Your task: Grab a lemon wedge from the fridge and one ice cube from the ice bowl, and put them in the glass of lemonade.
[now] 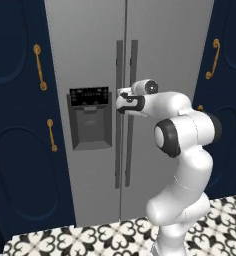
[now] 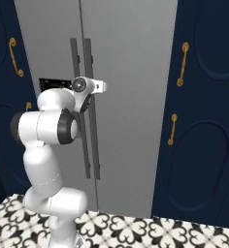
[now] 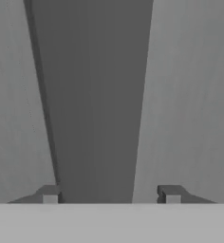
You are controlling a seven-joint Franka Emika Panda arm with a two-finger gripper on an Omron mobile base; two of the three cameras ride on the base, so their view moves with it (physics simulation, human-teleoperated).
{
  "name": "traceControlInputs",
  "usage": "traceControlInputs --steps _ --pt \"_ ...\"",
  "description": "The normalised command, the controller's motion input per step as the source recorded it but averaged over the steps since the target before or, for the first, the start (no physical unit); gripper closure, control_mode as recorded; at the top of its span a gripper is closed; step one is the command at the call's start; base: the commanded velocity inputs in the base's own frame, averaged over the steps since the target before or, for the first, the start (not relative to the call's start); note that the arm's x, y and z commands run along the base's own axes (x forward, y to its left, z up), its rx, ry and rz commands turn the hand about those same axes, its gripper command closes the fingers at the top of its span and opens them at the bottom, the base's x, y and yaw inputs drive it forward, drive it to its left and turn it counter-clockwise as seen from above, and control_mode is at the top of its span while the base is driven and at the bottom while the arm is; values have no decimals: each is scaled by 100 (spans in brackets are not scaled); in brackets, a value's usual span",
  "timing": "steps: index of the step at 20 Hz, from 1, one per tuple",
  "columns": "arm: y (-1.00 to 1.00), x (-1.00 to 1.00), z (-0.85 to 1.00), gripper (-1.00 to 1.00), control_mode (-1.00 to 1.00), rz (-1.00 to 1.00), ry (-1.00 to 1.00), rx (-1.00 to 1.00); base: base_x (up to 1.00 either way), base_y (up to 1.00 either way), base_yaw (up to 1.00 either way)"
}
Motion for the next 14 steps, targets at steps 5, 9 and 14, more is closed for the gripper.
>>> traceControlInputs --steps 5,9,14 --pt "0 0 0 100 -100 0 0 0 0 0 0" --pt "-30 -27 29 100 -100 0 -10 1 0 0 0" --pt "-85 -75 52 100 -100 -11 -11 0 0 0 0"
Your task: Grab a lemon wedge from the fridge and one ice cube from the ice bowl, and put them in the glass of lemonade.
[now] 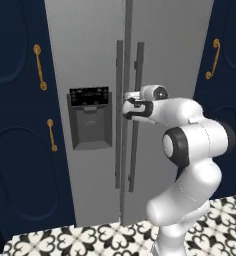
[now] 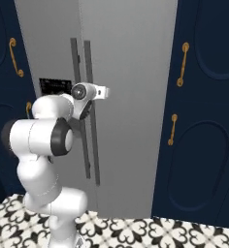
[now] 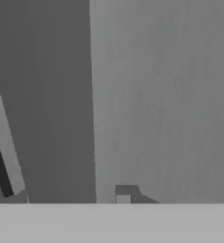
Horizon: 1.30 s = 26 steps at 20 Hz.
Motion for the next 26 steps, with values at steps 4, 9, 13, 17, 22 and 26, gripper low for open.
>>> traceControlInputs --steps 4,9,13,17,22,26 --pt "-100 -83 60 100 -100 -24 -4 0 0 0 0" --pt "-100 -82 68 100 -100 -32 0 0 0 0 0" --pt "-100 -75 81 -100 -100 -39 1 0 0 0 0" --pt "-89 -85 97 -100 -100 -45 1 4 0 0 0" --pt "-18 -100 100 -100 -100 -28 -4 3 0 0 0" --pt "0 -100 100 -100 -100 -9 -1 0 0 0 0"
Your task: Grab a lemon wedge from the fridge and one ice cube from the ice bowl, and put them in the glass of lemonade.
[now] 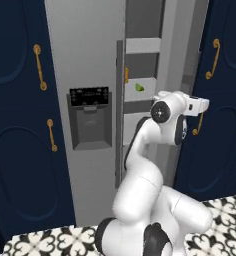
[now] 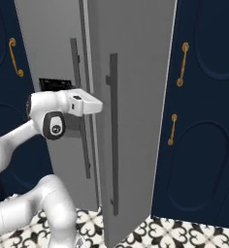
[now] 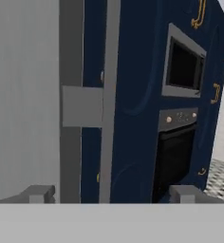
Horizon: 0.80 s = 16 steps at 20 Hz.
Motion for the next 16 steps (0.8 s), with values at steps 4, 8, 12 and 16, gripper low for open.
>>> traceControlInputs --steps 4,8,12,16 --pt "43 -100 96 -100 -100 0 1 0 0 0 0" --pt "100 -100 19 -100 -100 -9 -2 0 0 0 0" --pt "100 -53 -1 -100 -100 -15 -8 1 0 0 0" --pt "61 78 -12 -100 -100 -18 -2 -3 0 0 0"
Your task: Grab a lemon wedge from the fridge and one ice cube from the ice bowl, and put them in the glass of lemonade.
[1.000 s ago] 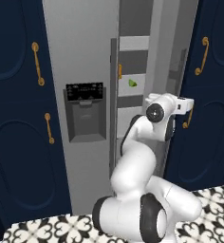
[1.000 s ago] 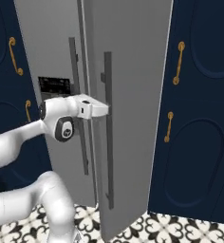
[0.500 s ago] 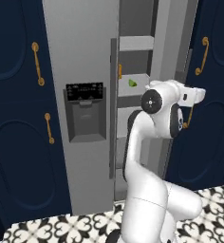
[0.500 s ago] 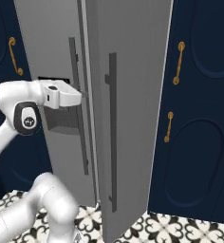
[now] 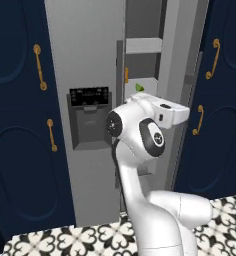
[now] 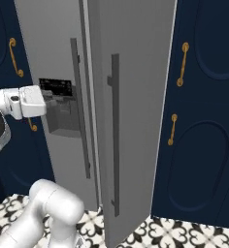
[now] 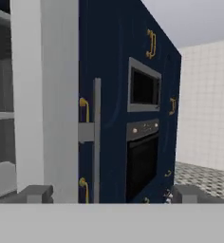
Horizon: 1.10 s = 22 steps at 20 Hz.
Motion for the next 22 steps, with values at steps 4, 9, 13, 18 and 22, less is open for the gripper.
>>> traceControlInputs --steps 4,9,13,18,22 --pt "31 98 -10 -100 -100 -22 0 -4 0 0 0" --pt "-23 71 0 -100 -100 -28 6 2 0 0 0" --pt "-24 46 0 -100 -100 -8 10 2 0 0 0" --pt "-27 52 0 -100 -100 0 5 2 0 0 0" --pt "-61 41 0 -100 -100 0 0 7 0 0 0"
